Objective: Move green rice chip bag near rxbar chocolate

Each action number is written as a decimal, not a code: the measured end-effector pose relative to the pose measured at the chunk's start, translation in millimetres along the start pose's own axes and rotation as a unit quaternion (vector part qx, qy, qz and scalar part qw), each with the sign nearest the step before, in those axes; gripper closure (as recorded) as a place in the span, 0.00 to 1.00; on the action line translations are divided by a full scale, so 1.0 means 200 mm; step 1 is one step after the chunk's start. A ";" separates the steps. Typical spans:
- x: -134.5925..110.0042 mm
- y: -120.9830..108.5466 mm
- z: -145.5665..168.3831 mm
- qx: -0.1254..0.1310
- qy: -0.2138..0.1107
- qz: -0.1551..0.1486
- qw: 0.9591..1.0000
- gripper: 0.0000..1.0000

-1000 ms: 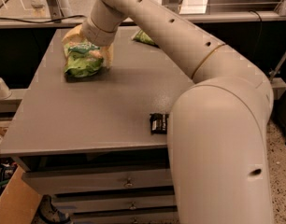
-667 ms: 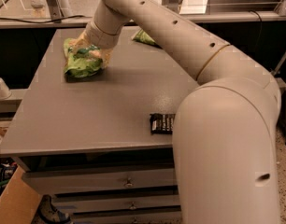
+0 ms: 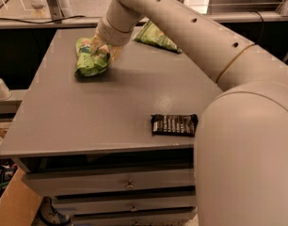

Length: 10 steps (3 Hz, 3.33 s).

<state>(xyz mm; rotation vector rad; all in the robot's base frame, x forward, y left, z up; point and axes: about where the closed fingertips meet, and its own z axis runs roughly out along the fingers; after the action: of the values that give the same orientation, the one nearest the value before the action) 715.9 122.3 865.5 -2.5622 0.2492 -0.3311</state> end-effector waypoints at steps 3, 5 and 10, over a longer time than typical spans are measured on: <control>0.06 0.03 -0.46 0.106 0.011 -0.013 0.994 1.00; -0.08 0.41 -0.57 0.111 -0.047 -0.034 0.992 1.00; -0.47 0.92 -0.75 0.076 -0.141 -0.086 0.983 0.85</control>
Offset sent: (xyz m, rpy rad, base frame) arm -0.0143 -0.0549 0.1194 0.2609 -0.1489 0.0663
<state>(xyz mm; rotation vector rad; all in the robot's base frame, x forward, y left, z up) 563.6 -83.1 873.7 -2.4455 -0.0984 -0.0441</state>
